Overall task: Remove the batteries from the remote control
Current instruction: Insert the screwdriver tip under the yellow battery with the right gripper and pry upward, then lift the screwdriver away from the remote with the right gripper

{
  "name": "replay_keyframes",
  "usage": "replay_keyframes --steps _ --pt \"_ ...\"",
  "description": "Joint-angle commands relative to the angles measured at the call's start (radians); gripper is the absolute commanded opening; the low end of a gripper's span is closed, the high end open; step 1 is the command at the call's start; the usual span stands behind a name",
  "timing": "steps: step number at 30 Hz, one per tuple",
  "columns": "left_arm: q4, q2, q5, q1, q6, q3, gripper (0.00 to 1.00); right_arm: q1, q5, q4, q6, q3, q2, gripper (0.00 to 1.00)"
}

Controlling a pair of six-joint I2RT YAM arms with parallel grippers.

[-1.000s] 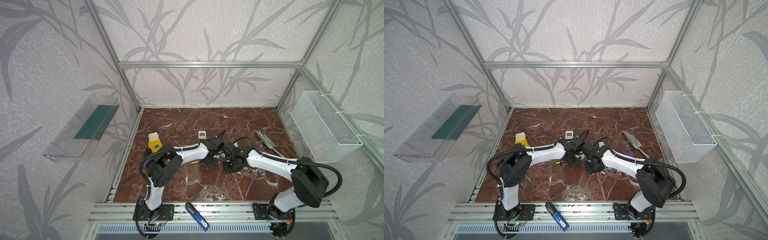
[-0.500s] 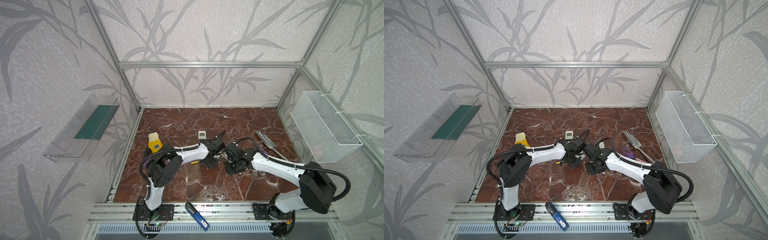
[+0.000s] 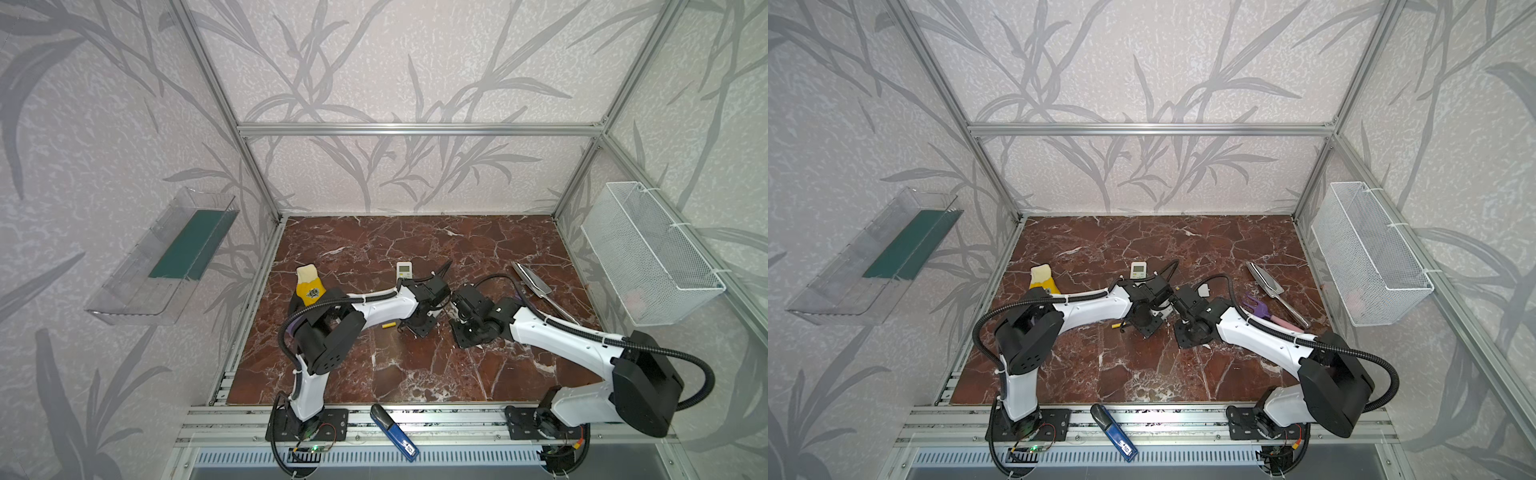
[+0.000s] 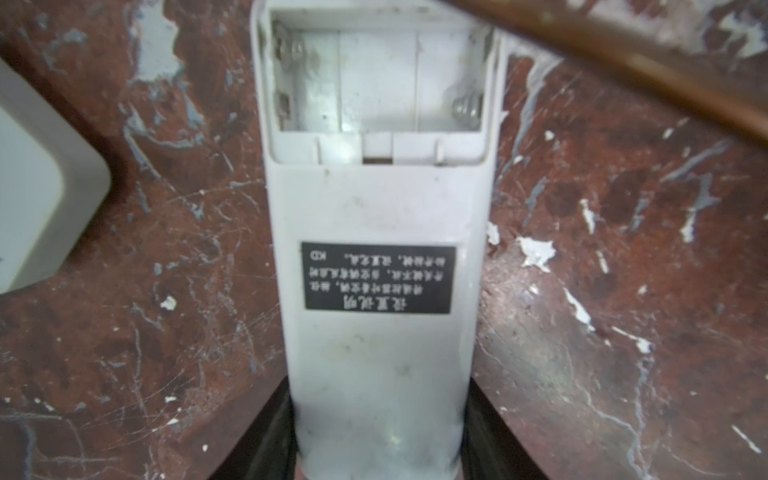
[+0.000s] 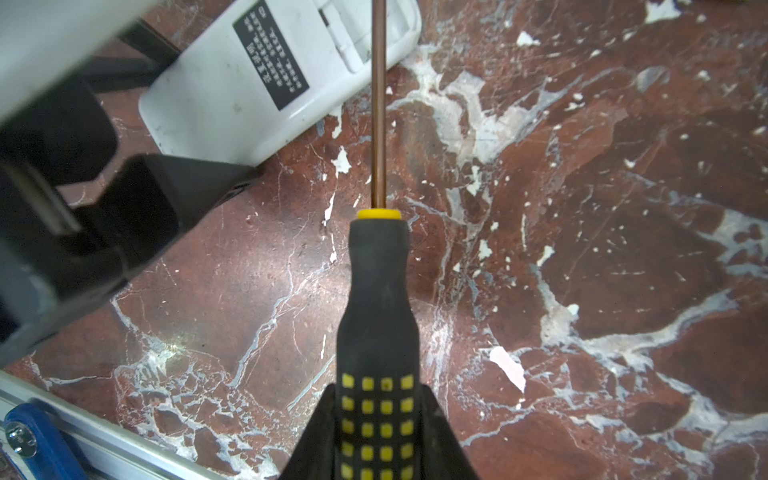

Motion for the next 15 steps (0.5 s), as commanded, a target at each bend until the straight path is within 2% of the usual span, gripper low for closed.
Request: replay_keyframes --steps 1,10,15 --pt "-0.064 0.068 -0.027 -0.005 0.011 -0.032 0.43 -0.015 0.052 -0.008 -0.008 -0.007 -0.029 0.00" --pt "-0.034 0.054 -0.017 -0.001 -0.014 -0.035 0.46 -0.170 0.120 0.033 -0.107 0.004 -0.121 0.00" --pt "-0.021 0.050 -0.006 0.002 -0.020 -0.036 0.47 -0.301 0.045 0.095 -0.185 0.031 -0.097 0.00"
